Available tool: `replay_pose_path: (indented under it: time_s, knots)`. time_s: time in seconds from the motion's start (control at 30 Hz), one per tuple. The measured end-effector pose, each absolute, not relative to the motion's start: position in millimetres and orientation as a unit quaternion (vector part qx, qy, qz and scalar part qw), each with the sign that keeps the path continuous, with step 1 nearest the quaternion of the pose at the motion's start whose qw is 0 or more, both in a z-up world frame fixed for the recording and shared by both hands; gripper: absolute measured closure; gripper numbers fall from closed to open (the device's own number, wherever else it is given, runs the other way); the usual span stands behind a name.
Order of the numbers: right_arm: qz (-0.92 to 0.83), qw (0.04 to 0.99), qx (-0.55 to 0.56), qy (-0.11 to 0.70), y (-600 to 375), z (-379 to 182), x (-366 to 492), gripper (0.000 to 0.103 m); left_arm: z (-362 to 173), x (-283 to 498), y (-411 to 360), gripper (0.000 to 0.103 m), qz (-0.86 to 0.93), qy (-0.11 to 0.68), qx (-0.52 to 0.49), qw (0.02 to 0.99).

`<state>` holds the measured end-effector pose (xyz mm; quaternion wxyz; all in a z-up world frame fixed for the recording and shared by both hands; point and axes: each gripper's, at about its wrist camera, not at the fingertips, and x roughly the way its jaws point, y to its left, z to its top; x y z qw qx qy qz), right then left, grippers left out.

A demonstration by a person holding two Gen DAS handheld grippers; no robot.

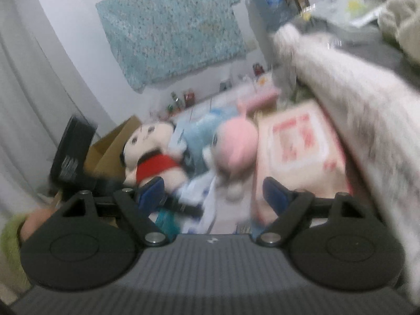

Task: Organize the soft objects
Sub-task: 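Grasp the pink plush bunny with the right tool while the left tool holds the wipes pack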

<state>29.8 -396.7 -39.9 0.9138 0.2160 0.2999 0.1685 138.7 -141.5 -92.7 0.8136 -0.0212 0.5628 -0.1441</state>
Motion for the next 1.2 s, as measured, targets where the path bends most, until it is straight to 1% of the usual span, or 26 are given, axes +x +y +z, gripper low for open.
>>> replay_pose_path:
  time_s: [0.17,0.4,0.5,0.57,0.67,0.9,1.03,1.2]
  knots:
    - [0.162,0.923,0.196,0.289,-393,-31,70,0.021,-87,121,-131,0.029,-0.124,0.547,0.007,0.828]
    - [0.16,0.919,0.178,0.315,-374,-53,145,0.024,-91,118,-109,0.029,-0.128,0.554,-0.022,0.822]
    - [0.157,0.917,0.162,0.329,-363,-65,169,0.027,-93,118,-105,0.029,-0.133,0.556,-0.033,0.82]
    - [0.156,0.914,0.154,0.341,-357,-72,181,0.032,-93,118,-102,0.029,-0.137,0.554,-0.036,0.82]
    - [0.149,0.916,0.126,0.351,-349,-79,191,0.033,-93,118,-99,0.028,-0.141,0.553,-0.042,0.82]
    - [0.151,0.922,0.029,0.355,-324,-81,193,0.032,-93,117,-95,0.028,-0.145,0.552,-0.049,0.82]
    - [0.145,0.922,0.036,0.356,-325,-78,197,0.03,-93,116,-95,0.028,-0.144,0.551,-0.052,0.82]
    - [0.141,0.925,0.037,0.352,-327,-81,202,0.023,-93,115,-95,0.028,-0.144,0.551,-0.053,0.82]
